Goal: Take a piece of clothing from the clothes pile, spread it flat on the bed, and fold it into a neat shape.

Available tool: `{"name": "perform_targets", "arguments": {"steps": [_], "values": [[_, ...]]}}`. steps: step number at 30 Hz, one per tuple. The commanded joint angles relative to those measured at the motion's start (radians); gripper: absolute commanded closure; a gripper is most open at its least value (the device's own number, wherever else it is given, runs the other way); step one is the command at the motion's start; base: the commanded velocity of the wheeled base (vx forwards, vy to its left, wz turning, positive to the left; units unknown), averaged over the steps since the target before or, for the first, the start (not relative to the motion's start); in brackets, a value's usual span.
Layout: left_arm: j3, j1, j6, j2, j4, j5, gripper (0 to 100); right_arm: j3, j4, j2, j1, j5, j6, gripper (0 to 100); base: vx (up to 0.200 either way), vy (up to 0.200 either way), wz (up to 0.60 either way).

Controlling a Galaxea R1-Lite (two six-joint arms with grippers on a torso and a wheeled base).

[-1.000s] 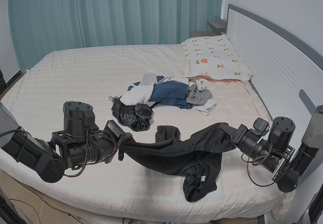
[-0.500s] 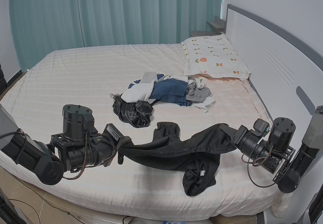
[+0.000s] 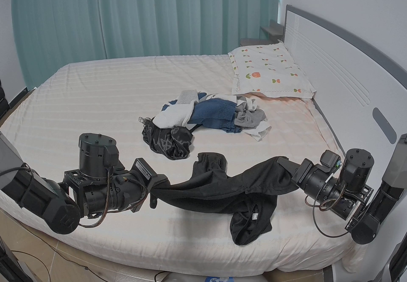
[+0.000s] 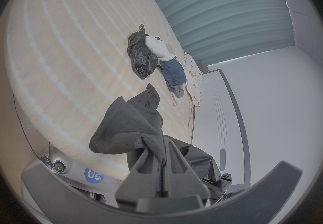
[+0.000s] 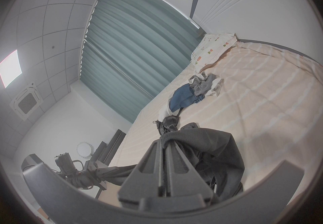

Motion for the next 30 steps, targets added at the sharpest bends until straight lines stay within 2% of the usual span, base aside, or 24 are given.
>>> {"name": "perform_targets", "arguments": {"steps": [1,13,30], "values": [[0.000,0.000,-0.001,0.001,0.000,0.000,100,0.000,-0.003,-0.005,0.012,0.000,0.002,100,0.000,0.000,0.00],[-0.004,0.020,-0.002,0.008,-0.002,0.000,100,0.000,-0.004,-0.002,0.018,0.000,0.014,100,0.000,0.000,0.00],[-0.001,0.023,-0.014,-0.012,0.000,-0.002,100,0.000,-0.009,-0.030,0.028,-0.017,0.016,100,0.000,0.200,0.00]]}}
